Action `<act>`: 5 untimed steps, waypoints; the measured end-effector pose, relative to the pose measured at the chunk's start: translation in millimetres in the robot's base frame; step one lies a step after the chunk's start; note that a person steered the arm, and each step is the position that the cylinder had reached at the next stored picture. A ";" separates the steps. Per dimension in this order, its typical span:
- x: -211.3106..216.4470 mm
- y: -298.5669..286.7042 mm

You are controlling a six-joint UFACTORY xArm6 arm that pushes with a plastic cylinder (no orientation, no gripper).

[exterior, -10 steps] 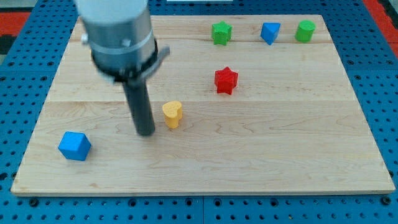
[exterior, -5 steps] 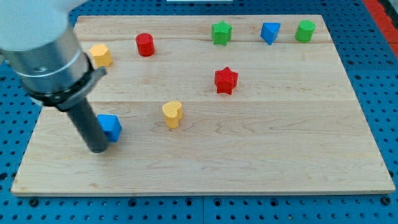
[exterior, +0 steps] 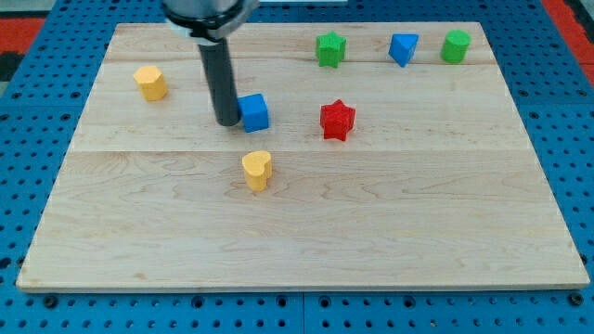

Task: Move the blue cube to the center of the board

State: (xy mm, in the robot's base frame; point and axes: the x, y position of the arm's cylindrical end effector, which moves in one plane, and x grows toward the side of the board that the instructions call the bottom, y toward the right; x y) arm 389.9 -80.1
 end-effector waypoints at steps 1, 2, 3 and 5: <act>11.4 28.8; 20.8 63.1; 21.5 93.0; -19.5 79.9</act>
State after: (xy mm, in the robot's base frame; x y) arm 370.5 -0.2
